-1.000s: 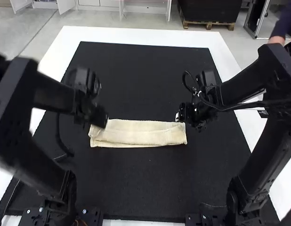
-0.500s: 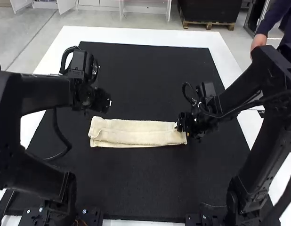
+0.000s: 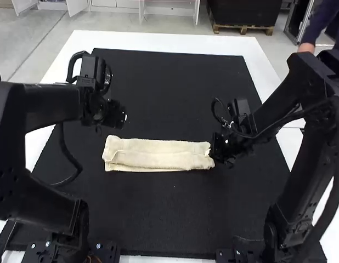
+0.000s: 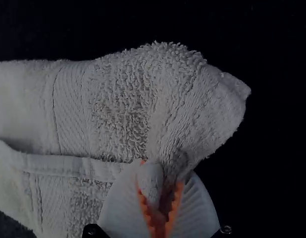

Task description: Fold the towel.

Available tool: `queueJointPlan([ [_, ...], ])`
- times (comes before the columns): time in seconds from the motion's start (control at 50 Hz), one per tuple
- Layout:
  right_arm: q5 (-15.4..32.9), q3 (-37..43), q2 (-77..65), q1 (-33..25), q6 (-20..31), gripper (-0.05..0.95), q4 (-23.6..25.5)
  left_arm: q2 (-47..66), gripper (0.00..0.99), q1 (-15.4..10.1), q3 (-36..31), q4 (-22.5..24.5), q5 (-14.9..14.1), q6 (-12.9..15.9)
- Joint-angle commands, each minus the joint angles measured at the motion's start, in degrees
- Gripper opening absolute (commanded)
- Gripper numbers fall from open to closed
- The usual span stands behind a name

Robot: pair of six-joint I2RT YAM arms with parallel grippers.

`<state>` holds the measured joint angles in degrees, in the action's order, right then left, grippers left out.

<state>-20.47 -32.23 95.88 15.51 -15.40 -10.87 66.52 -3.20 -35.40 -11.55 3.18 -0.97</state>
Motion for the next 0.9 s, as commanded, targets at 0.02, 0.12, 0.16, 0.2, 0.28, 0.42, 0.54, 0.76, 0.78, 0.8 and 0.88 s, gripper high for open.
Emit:
queueJointPlan([
  [0.02, -2.6, -0.6, -1.0, 1.6, 0.0, -0.03, 1.4, -1.1, 0.961, 0.6, -1.6, 0.2, -0.5, -0.8],
  [0.12, -2.0, -2.6, -3.6, 1.5, -0.1, -0.03, 3.1, -1.0, 0.961, 0.6, -1.3, 0.6, -0.5, -0.8],
  [0.16, -2.0, -3.5, -5.3, 1.7, -0.1, -0.03, 3.8, -1.1, 0.961, 0.6, -1.3, 0.7, -0.5, -0.8],
  [0.2, -2.0, -4.1, -6.9, 1.9, -0.2, -0.03, 3.8, -1.0, 0.961, 0.5, -1.2, 1.0, -0.5, -0.8],
  [0.28, -1.8, -5.6, -9.9, 2.5, -1.2, -0.03, 3.6, -1.0, 0.961, 0.4, -0.7, 1.2, -0.5, -0.7],
  [0.42, -3.4, -8.6, -12.6, 4.9, -3.7, -0.03, 3.7, -1.0, 0.961, 0.6, 0.2, 1.1, -0.5, -0.8],
  [0.54, -5.7, -9.3, -13.0, 7.5, -5.6, -0.03, 3.5, -1.1, 0.961, 0.6, 0.8, 0.8, -0.5, -0.8],
  [0.76, -11.1, -9.3, -11.7, 11.6, -11.8, -0.03, -1.2, -2.1, 0.961, 0.7, 1.0, 0.5, -0.5, -1.8],
  [0.78, -11.4, -9.3, -11.4, 11.8, -12.1, -0.03, -1.5, -2.2, 0.961, 0.7, 1.0, 0.5, -0.5, -2.0],
  [0.8, -11.5, -9.3, -11.1, 12.0, -12.4, -0.03, -2.0, -2.4, 0.961, 0.7, 1.0, 0.6, -0.5, -2.2],
  [0.88, -13.0, -9.5, -10.2, 12.6, -12.8, -0.03, -3.4, -2.8, 0.961, 1.5, 1.2, 0.8, -0.5, -3.3],
])
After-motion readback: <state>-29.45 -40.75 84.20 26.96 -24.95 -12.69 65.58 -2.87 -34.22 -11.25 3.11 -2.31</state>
